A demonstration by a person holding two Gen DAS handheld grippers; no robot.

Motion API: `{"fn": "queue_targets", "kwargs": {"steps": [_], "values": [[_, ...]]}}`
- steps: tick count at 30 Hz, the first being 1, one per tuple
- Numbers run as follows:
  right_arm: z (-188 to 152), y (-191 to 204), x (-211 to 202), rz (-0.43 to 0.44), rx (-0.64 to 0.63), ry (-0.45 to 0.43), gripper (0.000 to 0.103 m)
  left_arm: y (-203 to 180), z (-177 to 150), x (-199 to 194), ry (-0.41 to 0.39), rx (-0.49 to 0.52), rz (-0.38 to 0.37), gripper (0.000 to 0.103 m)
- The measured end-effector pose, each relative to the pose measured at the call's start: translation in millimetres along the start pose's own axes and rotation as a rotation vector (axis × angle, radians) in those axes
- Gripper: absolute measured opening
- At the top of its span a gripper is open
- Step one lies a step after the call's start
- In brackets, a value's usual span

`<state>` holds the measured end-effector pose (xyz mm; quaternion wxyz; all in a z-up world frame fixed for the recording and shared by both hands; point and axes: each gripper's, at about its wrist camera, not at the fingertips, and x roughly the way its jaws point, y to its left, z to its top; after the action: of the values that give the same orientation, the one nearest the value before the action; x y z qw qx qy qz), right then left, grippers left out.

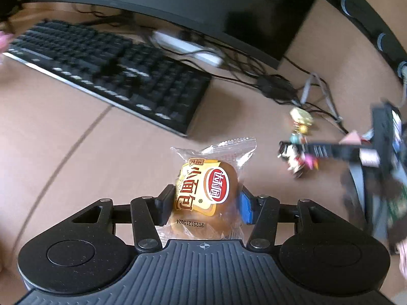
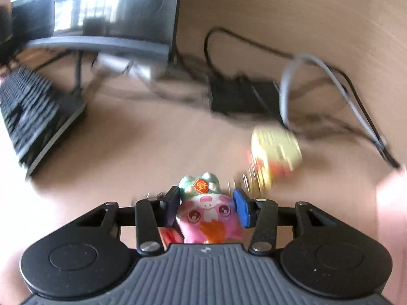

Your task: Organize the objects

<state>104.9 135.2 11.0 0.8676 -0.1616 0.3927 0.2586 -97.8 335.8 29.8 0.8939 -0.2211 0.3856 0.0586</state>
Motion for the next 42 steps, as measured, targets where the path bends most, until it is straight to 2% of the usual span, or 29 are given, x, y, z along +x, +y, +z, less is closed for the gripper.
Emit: {"fn": "queue_targets", "kwargs": {"steps": [4, 5, 8, 10, 14, 17, 19, 20, 21, 22, 24, 27, 31, 37, 39, 42], "values": [[-43.8, -14.8, -45.1, -0.045, 0.019, 0.048, 0.047, -21.8, 4.4, 9.8, 0.014, 0.045, -0.052, 0.056], [-49.0, -20.8, -55.7, -0.049, 0.026, 0.037, 0.051, -27.7, 5.9, 10.8, 0.013, 0.05, -0.061, 0.056], [-45.6, -35.8, -74.5, -0.085, 0.016, -0.02, 0.061, -40.8, 9.2, 10.0, -0.007, 0.049, -0.075, 0.056], [-30.1, -45.3, -70.1, -0.094, 0.023, -0.05, 0.063, -46.7, 8.8, 7.4, -0.022, 0.052, -0.075, 0.056], [11.5, -62.0, -26.6, -0.074, 0.073, -0.08, 0.072, -56.7, -3.1, -11.7, -0.048, 0.052, 0.009, 0.056], [37.7, -71.6, 15.7, -0.028, 0.139, -0.046, 0.072, -53.5, -14.6, -38.4, -0.064, 0.033, 0.067, 0.056], [52.2, -71.9, 43.5, -0.049, 0.159, -0.018, 0.072, -48.4, -22.2, -55.5, -0.071, 0.012, 0.134, 0.056], [55.9, -73.1, 54.3, -0.069, 0.178, -0.002, 0.069, -44.6, -28.2, -66.5, -0.079, -0.011, 0.169, 0.056], [59.8, -75.8, 63.8, -0.074, 0.213, 0.02, 0.059, -41.7, -32.3, -75.3, -0.088, -0.024, 0.189, 0.056], [60.4, -77.7, 68.2, -0.056, 0.243, 0.037, 0.056, -38.0, -38.5, -86.3, -0.105, -0.039, 0.214, 0.056], [59.6, -78.1, 69.0, -0.009, 0.275, 0.046, 0.056, -28.2, -47.7, -101.2, -0.129, -0.086, 0.252, 0.056], [56.3, -66.8, 61.5, -0.027, 0.228, 0.044, 0.056, -13.8, -54.2, -110.5, -0.141, -0.149, 0.27, 0.056], [45.7, -53.3, 30.9, -0.012, 0.189, 0.024, 0.056, -7.5, -50.9, -107.7, -0.146, -0.155, 0.23, 0.056], [27.6, -45.8, -50.2, -0.003, 0.122, -0.068, 0.055, -22.3, -34.8, -65.9, -0.108, -0.056, 0.083, 0.056], [18.4, -48.4, -76.3, -0.04, 0.11, -0.086, 0.055, -30.6, -32.8, -45.4, -0.085, -0.025, 0.022, 0.056], [-0.6, -60.3, -94.7, -0.132, 0.128, -0.069, 0.055, -42.6, -28.7, -11.0, -0.039, 0.033, -0.078, 0.056]]}}
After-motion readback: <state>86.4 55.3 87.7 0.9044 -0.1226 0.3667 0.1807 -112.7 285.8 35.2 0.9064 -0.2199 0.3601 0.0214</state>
